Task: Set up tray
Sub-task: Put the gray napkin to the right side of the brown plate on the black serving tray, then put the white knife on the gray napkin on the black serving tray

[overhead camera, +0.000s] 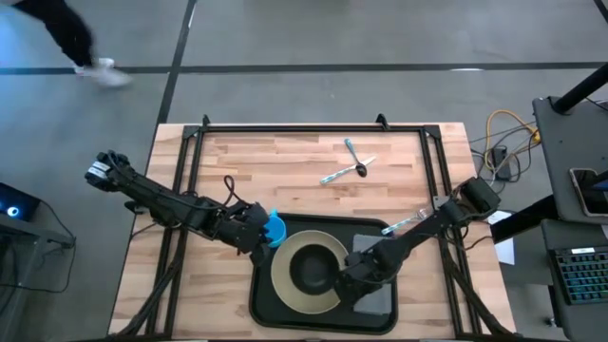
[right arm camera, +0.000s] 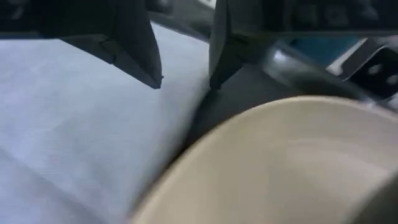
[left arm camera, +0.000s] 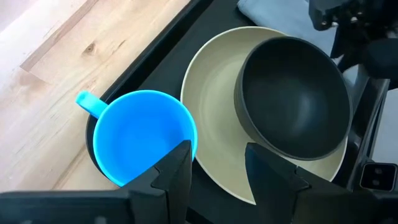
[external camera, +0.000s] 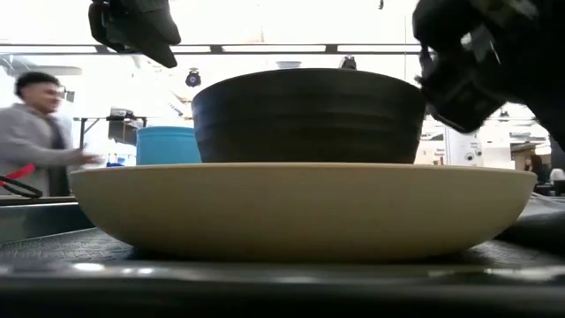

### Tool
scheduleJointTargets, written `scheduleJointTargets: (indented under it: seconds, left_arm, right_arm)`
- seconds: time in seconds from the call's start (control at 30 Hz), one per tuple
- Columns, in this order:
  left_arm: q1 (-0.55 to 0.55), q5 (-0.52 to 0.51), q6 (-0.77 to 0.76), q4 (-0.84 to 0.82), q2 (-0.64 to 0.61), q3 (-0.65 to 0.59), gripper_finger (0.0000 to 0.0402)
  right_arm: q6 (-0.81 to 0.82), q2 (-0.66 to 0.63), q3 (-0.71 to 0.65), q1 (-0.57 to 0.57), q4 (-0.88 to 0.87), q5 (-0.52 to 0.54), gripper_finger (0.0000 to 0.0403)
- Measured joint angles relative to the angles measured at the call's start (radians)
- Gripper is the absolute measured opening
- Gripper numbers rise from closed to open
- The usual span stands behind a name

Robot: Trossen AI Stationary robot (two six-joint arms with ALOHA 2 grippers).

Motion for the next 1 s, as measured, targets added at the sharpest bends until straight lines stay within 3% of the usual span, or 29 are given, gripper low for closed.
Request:
scheduleJointTargets:
  seconds: [0.17, 0.47, 0.57, 1.0]
  left_arm:
    - [0.001, 0.0, 0.0, 0.0, 0.0, 0.0, 0.0131]
    - [0.001, 0.001, 0.0, 0.0, 0.0, 0.0, 0.0131]
    - [0.001, 0.001, 0.0, 0.0, 0.0, 0.0, 0.0131]
    - [-0.007, 0.001, -0.045, 0.001, 0.0, -0.01, 0.0131]
  right_arm:
    - [-0.069, 0.0, 0.048, -0.003, -0.033, 0.033, 0.0145]
    - [-0.295, -0.018, 0.156, -0.066, -0.387, 0.177, 0.0161]
    - [-0.446, -0.045, 0.175, -0.127, -0.424, 0.235, 0.0157]
    - [-1.26, -0.202, 0.09, -0.409, -0.777, 0.262, 0.0139]
